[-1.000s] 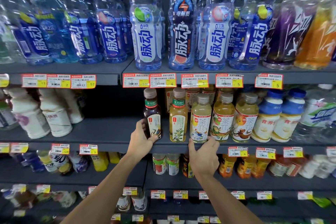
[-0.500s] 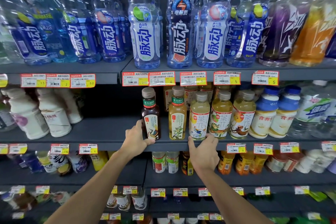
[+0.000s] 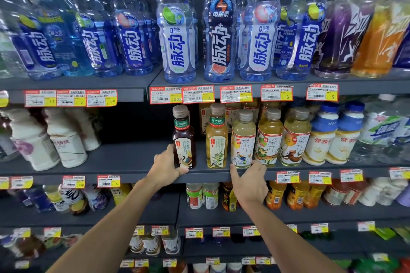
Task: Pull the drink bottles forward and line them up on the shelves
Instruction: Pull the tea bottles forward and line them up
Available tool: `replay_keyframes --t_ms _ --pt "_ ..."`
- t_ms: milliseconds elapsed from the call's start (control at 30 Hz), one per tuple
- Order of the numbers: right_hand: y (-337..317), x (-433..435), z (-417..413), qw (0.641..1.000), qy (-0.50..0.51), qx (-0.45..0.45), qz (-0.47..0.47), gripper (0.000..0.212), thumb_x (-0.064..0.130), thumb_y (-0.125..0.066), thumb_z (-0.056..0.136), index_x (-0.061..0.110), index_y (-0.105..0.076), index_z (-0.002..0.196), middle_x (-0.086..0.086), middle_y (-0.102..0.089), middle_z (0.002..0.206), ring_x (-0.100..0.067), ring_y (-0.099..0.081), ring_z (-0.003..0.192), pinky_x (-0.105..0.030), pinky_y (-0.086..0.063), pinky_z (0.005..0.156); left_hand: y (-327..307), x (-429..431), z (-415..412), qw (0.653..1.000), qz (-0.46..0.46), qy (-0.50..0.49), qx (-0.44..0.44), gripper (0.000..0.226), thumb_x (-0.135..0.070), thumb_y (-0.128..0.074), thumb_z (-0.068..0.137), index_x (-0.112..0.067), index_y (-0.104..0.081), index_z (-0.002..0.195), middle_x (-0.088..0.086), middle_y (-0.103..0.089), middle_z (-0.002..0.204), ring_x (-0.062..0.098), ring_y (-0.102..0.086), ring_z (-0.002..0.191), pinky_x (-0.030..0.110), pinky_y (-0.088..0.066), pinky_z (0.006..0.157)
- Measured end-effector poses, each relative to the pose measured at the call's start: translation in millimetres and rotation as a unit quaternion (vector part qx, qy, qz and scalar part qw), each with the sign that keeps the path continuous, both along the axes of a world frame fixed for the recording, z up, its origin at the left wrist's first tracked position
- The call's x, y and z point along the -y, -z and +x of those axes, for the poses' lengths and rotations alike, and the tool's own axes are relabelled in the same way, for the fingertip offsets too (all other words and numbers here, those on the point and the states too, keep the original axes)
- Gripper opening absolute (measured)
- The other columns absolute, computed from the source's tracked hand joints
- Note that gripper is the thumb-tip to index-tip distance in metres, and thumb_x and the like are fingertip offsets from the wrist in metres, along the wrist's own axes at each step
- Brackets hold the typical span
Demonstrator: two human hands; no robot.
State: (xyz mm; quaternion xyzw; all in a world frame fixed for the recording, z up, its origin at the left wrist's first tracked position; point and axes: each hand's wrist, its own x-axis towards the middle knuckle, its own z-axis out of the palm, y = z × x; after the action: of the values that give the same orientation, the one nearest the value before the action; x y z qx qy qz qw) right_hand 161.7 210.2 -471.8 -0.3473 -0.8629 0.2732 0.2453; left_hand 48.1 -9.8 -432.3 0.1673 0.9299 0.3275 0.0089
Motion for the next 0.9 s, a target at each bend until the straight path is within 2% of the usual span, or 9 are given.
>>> replay_keyframes --t_ms 167,300,533,633,700,800,900 --pt "0 0 1 1.000 -0.001 -0.005 0.004 0.059 0.060 -0.059 0.091 0.014 -0.043 0.124 -0.007 -0.048 0.120 -0.029 -0.065 0.094 -0.031 -0.041 0.063 0 -2 1 1.000 0.005 -0.004 0.008 0.071 -0.026 -0.085 0.077 -0.020 -0.042 0.134 0.001 -0.064 0.129 0.022 -0.057 0.121 0.044 -0.045 0.107" --pt "-1 1 0 1.000 -0.002 0.001 0.000 0.062 0.060 -0.059 0.091 0.012 -0.042 0.126 -0.006 -0.047 0.122 -0.028 -0.065 0.095 -0.031 -0.041 0.062 2 -2 3 1.000 0.011 0.003 0.009 0.066 -0.023 -0.082 0.081 -0.018 -0.042 0.134 0.001 -0.064 0.130 0.020 -0.060 0.118 0.032 -0.047 0.098" --pt "-4 1 -1 1.000 -0.007 -0.001 -0.027 0.061 0.058 -0.061 0.090 0.013 -0.041 0.125 -0.006 -0.046 0.122 -0.028 -0.064 0.099 -0.032 -0.044 0.065 2 -2 7 1.000 0.021 0.011 0.009 0.068 -0.021 -0.080 0.084 -0.018 -0.039 0.138 0.001 -0.062 0.133 0.018 -0.059 0.117 0.032 -0.045 0.097" --pt "-8 1 0 0.998 0.000 -0.009 -0.062 0.062 0.055 -0.066 0.089 0.013 -0.041 0.128 -0.006 -0.047 0.125 -0.029 -0.062 0.104 -0.035 -0.046 0.071 5 -2 12 0.998 0.053 0.014 0.008 0.075 -0.022 -0.081 0.082 -0.018 -0.037 0.143 0.000 -0.061 0.132 0.011 -0.056 0.111 0.026 -0.042 0.094" --pt "-12 10 4 0.991 0.031 -0.060 -0.112 0.063 0.052 -0.070 0.086 0.015 -0.043 0.130 -0.005 -0.049 0.126 -0.028 -0.062 0.103 -0.034 -0.045 0.072 8 -3 16 0.997 0.081 0.011 0.002 0.078 -0.024 -0.082 0.080 -0.018 -0.037 0.144 -0.003 -0.062 0.130 0.007 -0.054 0.107 0.023 -0.041 0.091" --pt "-12 40 8 0.981 0.037 -0.134 -0.136 0.057 0.053 -0.071 0.085 0.021 -0.049 0.126 0.003 -0.054 0.115 -0.014 -0.058 0.088 -0.029 -0.041 0.070 11 -5 19 0.994 0.110 -0.009 -0.011 0.073 -0.028 -0.082 0.080 -0.017 -0.041 0.140 -0.002 -0.063 0.127 0.007 -0.055 0.103 0.023 -0.043 0.088" --pt "-12 64 3 0.986 0.006 -0.115 -0.118 0.061 0.058 -0.069 0.084 0.024 -0.051 0.132 0.009 -0.059 0.102 -0.008 -0.057 0.088 -0.027 -0.040 0.072 14 -7 19 0.993 0.119 -0.018 -0.019 0.068 -0.027 -0.081 0.081 -0.017 -0.044 0.138 0.001 -0.064 0.128 0.008 -0.056 0.104 0.024 -0.044 0.088"
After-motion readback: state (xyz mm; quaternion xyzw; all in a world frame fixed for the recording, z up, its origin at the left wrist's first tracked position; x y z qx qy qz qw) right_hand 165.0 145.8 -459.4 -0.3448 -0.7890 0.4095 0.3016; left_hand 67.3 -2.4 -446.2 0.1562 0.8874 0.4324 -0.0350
